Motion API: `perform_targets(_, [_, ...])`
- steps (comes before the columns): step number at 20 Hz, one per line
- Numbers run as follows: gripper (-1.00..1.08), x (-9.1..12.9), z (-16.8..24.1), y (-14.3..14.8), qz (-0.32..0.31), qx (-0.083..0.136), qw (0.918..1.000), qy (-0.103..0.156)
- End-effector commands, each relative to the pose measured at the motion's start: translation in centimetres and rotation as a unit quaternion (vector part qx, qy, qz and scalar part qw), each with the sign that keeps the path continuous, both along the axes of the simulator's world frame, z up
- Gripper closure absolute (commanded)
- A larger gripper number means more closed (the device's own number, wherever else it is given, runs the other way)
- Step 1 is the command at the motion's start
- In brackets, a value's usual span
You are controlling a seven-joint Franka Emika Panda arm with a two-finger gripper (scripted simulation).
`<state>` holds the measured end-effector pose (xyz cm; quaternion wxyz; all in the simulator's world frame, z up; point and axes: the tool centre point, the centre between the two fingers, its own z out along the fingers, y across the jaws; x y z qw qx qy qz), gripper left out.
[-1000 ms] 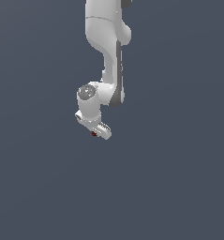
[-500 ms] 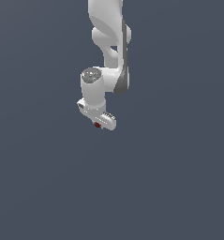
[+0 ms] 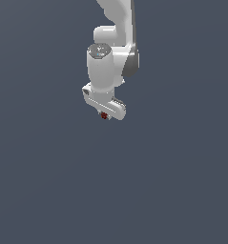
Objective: Pick up the object and move it to a goal position.
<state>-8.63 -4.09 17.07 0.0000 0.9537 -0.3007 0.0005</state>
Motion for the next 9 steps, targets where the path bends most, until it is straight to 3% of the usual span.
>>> perform_targets(1, [1.08,-0.2,1.3,0.5,0.000,0.000,1.0000,0.000])
perform_targets(9, [1.08,-0.4,3.1,1.1,0.000,0.000,1.0000,0.000])
